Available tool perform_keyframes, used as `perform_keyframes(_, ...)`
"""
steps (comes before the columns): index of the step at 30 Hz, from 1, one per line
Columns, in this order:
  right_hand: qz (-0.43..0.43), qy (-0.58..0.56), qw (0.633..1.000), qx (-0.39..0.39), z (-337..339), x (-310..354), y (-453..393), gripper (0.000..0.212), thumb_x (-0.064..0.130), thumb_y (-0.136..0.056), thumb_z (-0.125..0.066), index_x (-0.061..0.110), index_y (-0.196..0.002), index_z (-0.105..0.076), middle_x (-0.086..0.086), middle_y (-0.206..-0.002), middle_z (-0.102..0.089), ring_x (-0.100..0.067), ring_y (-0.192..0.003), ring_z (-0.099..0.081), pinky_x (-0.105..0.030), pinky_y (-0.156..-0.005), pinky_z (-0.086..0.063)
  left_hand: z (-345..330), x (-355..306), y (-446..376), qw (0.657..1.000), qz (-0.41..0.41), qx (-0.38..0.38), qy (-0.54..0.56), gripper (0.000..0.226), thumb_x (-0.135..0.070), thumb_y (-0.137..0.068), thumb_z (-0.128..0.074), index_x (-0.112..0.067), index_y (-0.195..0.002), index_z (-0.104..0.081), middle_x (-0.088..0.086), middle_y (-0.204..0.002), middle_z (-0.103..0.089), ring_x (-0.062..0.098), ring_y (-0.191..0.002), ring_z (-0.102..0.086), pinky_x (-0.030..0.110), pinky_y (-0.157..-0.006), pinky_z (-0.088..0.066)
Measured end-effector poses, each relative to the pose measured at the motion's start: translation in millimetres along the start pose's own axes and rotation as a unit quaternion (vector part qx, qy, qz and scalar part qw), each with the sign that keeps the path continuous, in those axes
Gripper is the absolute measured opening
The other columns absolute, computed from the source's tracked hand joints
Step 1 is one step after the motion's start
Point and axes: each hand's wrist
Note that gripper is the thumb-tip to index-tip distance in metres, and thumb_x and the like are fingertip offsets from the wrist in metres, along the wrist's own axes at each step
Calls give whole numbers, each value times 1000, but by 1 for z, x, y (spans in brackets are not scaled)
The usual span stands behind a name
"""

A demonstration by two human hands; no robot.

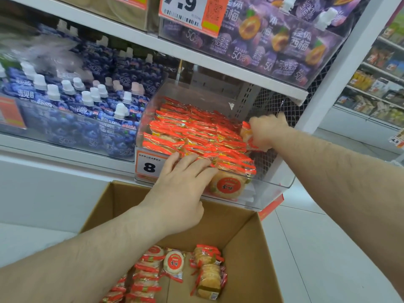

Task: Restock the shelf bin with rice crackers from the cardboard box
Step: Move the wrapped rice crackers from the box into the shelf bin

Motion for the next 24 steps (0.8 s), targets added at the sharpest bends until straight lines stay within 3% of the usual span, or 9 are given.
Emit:
perform_keyframes(3,-4,-27,997,66,-11,-7,-21,46,11,-88,-49,16,-134,-45,-10,-143,-48,-34,-138,-35,-57,-116,-10,0,-2,0,1000,8,-6,11,71,-19,-63,-68,-23,-132,-52,-3,-139,-51,19,-133,-25,41,-113,4)
perform_keyframes(6,0,-22,998,61,-26,-11,-31,51,19,-91,-54,20,-141,-41,-8,-148,-43,-33,-142,-28,-57,-116,-6,0,-5,1,1000,14,2,10,65,-20,-67,-66,-24,-131,-53,-3,-144,-46,21,-137,-25,41,-113,9)
perform_keyframes(9,12,50,999,3,-36,-9,-35,53,37,-86,-65,23,-135,-48,-8,-142,-48,-33,-136,-31,-54,-112,-18,0,-5,2,1000,17,3,7,61,-21,-66,-67,-24,-126,-57,-2,-143,-47,23,-137,-28,44,-114,6)
perform_keyframes(11,13,69,996,-46,-40,-6,-34,49,45,-80,-72,19,-119,-60,-7,-125,-59,-31,-123,-44,-48,-104,-30,-1,-5,2,1000,18,2,7,60,-21,-65,-67,-24,-124,-58,-2,-143,-47,23,-137,-28,44,-114,5)
perform_keyframes(13,9,33,997,-72,-42,-4,-31,35,37,-81,-75,12,-104,-66,-8,-102,-66,-29,-101,-58,-41,-89,-45,-1,-5,2,1000,16,2,9,59,-20,-65,-68,-24,-123,-59,-2,-143,-47,22,-137,-26,44,-114,5)
perform_keyframes(15,8,4,997,-80,-45,-1,-27,19,23,-86,-71,7,-97,-67,-10,-91,-68,-30,-86,-64,-37,-75,-54,-2,-6,1,1000,13,7,10,58,-20,-64,-69,-25,-122,-60,-2,-142,-47,20,-136,-24,44,-114,5)
perform_keyframes(18,11,-18,998,-63,-51,6,-23,12,13,-89,-65,5,-97,-68,-14,-96,-70,-32,-87,-67,-38,-71,-54,-1,-6,1,1000,18,14,12,56,-20,-65,-68,-26,-120,-61,-2,-143,-47,19,-136,-22,43,-114,6)
perform_keyframes(24,25,-56,998,-32,-57,11,-20,21,-1,-89,-51,4,-104,-65,-15,-100,-67,-34,-89,-66,-37,-70,-53,-2,-2,2,1000,11,19,12,47,-20,-66,-67,-27,-113,-65,-2,-146,-44,20,-139,-22,43,-115,6)
Point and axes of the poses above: each hand's wrist, its own y-axis away from the middle knuckle, its own z-axis out of the back of the hand, x = y × z
